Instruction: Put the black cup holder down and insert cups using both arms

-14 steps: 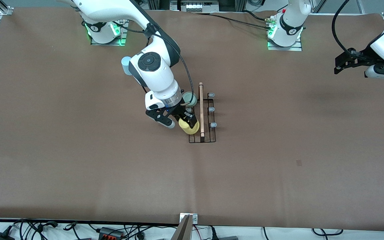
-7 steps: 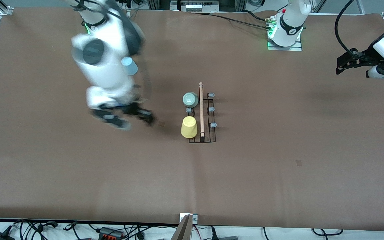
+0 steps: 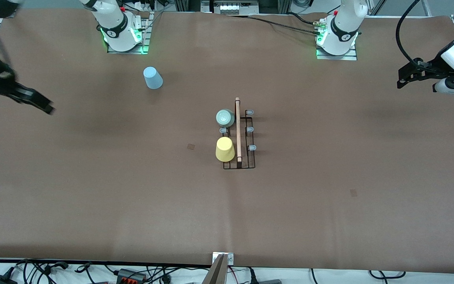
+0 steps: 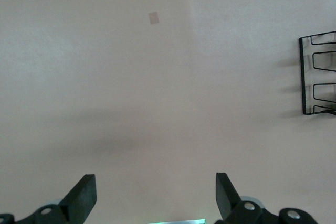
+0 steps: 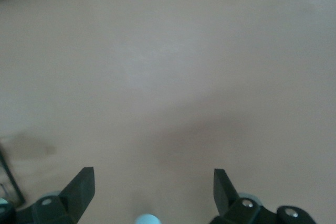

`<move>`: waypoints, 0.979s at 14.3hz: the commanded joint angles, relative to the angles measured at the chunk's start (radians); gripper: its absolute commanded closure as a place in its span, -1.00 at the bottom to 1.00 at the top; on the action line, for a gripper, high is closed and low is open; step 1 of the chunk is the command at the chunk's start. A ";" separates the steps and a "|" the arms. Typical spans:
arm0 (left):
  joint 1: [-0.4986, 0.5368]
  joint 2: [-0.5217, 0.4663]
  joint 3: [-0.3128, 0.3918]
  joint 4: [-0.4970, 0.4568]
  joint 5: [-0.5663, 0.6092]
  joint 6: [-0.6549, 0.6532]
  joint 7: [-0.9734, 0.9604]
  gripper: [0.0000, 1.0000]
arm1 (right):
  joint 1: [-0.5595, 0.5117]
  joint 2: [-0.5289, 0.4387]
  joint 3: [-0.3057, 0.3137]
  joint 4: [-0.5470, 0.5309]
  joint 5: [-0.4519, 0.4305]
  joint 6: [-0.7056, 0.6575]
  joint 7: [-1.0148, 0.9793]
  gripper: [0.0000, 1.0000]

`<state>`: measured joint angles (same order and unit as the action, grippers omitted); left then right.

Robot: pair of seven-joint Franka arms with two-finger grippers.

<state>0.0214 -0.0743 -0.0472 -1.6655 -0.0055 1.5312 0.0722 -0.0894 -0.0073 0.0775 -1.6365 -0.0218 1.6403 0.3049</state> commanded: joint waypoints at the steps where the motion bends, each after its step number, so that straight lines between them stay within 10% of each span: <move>1: 0.000 0.015 0.003 0.033 -0.025 -0.023 0.006 -1.00 | 0.000 0.004 -0.097 0.088 0.034 -0.165 -0.241 -1.00; 14: 0.008 0.021 0.006 0.033 -0.027 -0.023 0.008 -1.00 | 0.042 0.081 -0.093 0.144 -0.021 -0.151 -0.308 -1.00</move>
<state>0.0226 -0.0696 -0.0430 -1.6649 -0.0055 1.5311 0.0722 -0.0589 0.0400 -0.0058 -1.5274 -0.0304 1.4928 0.0172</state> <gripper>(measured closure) 0.000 0.000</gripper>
